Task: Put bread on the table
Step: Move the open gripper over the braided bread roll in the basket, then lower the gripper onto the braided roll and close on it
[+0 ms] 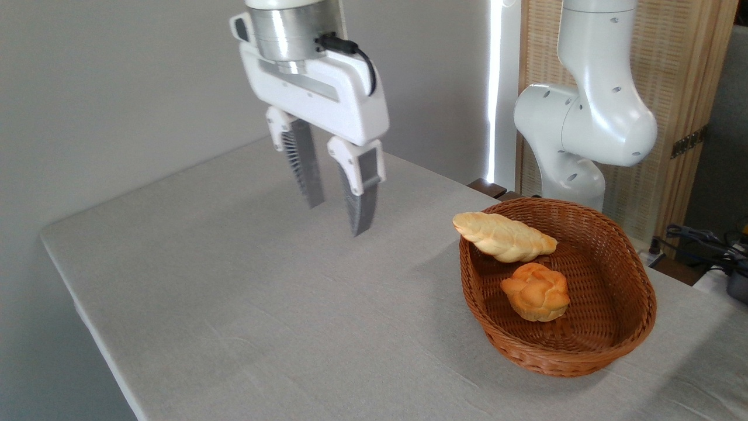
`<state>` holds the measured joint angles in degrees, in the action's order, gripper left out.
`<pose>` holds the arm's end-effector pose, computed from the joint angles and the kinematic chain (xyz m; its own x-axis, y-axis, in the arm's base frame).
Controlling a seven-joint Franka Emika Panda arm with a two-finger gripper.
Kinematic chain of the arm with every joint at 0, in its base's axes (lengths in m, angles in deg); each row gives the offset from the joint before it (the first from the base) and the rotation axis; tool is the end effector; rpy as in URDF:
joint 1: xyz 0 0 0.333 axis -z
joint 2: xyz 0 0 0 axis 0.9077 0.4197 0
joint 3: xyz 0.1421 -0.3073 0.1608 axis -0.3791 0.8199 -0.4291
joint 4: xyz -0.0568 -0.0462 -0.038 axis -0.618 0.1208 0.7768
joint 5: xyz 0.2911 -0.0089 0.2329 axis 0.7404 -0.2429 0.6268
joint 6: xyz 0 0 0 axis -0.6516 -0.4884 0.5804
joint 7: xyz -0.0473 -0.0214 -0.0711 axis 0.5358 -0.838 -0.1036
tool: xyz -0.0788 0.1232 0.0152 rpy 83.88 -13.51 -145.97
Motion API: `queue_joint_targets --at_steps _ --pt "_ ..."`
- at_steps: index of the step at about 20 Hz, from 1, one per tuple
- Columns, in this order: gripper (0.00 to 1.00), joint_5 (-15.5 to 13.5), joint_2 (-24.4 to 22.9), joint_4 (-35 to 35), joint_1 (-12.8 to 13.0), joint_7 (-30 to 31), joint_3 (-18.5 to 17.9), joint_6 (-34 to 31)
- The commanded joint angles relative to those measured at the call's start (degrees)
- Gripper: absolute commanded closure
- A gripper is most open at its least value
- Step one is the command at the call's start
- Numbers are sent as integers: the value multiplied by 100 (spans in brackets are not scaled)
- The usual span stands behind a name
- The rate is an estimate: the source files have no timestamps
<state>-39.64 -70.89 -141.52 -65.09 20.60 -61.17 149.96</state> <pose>0.4936 0.0105 0.6245 0.7020 -0.7120 0.0151 -0.7118 -0.7008 0.0468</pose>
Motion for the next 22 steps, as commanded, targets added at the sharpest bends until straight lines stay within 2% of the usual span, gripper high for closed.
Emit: queue_joint_targets --at_steps 1,5,7,10,11,13,17,22 --pt "0 -56 -1389 -1668 9 -1096 -105 119" --pt "0 -47 -2435 -2908 9 -2625 -316 40" --pt "0 -38 -2884 -3357 0 -3206 -343 -153" --pt "0 -3 -3184 -3674 44 -3761 -684 -364" --pt "0 93 -3246 -3771 53 -3945 -799 -426" --pt "0 488 -3351 -3991 140 -4341 -975 -514" --pt "0 603 -3334 -4307 176 -4413 -1011 -374" --pt "0 612 -3299 -4764 184 -4421 -1011 188"
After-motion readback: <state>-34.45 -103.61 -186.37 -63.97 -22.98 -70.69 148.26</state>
